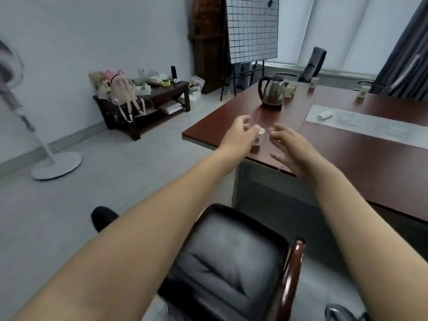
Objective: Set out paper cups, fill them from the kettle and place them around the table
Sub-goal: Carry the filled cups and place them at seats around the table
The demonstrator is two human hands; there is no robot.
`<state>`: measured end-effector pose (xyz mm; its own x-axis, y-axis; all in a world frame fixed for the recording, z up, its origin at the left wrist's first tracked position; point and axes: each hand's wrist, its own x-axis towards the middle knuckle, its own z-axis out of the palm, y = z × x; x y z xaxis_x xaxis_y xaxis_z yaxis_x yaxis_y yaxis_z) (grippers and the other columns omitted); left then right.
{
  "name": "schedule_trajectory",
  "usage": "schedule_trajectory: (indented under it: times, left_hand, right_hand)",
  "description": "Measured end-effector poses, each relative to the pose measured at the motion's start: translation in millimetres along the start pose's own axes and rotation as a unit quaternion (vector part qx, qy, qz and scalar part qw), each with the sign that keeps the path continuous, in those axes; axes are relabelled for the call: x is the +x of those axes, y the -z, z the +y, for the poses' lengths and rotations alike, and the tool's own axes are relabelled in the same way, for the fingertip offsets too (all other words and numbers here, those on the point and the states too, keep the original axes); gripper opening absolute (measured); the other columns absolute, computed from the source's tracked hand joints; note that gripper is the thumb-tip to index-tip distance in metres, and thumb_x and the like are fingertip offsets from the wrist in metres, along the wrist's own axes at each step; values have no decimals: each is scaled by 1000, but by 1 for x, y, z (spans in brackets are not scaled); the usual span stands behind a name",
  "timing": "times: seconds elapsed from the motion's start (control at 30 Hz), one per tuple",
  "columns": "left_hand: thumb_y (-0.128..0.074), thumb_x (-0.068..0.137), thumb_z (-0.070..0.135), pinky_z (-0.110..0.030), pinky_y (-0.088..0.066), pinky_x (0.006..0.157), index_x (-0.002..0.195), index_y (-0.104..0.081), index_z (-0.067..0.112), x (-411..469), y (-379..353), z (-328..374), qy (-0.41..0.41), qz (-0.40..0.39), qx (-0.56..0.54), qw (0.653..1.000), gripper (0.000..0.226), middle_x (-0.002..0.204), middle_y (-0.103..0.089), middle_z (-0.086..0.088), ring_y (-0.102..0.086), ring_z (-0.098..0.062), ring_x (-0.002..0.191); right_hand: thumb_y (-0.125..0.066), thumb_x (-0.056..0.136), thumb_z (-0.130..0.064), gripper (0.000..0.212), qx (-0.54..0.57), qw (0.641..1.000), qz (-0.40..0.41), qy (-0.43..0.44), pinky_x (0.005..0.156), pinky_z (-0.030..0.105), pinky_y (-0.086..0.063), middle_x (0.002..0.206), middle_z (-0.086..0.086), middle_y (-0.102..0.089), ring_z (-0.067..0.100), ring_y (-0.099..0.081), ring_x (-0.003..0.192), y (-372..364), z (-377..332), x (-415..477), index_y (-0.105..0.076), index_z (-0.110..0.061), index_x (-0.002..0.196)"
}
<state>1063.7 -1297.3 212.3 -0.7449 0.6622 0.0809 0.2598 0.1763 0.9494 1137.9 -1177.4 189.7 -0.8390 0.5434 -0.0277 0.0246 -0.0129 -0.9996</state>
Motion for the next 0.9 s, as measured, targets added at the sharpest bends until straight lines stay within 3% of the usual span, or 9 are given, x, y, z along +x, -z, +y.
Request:
schedule_trajectory:
  times: [0.07,0.2,0.4,0.67,0.9]
  left_hand:
    - [-44,99,27,-26,-33,91,143,-36,16,-16,56,-18,17,45,10,999,46,136,-47,-4,-46,-13,117]
    - [-42,99,27,-25,-29,90,144,-33,19,-47,156,-47,46,115,30,992,47,141,-43,-4,-41,-14,118]
    - [-46,97,28,-33,-37,101,144,-35,21,-66,265,-97,104,197,14,975,49,140,-47,-7,-46,-20,124]
    - [-50,95,24,-43,-36,109,140,-41,19,-32,354,-166,153,195,2,969,46,141,-47,-8,-44,-20,130]
    - [-49,97,21,-36,-39,106,131,-52,13,80,412,-197,158,130,1,979,36,133,-54,-4,-49,-17,123]
  right_hand:
    - [-63,82,-27,62,-4,999,-37,-10,103,36,-37,136,-3,-46,11,-42,123,-55,6,-2,-38,-23,139]
    - [-55,92,-28,61,-75,990,-115,-32,108,41,-37,150,1,-35,19,-34,137,-155,13,-3,-29,-20,146]
    - [-54,94,-32,66,-154,961,-228,-36,108,37,-36,152,3,-32,18,-33,138,-278,8,6,-22,-16,150]
    - [-55,93,-36,69,-249,930,-270,-19,108,37,-38,152,5,-31,21,-37,134,-375,17,76,-22,-13,150]
    - [-54,94,-28,59,-199,953,-228,-30,105,35,-40,147,5,-38,17,-43,129,-426,23,186,-28,-16,146]
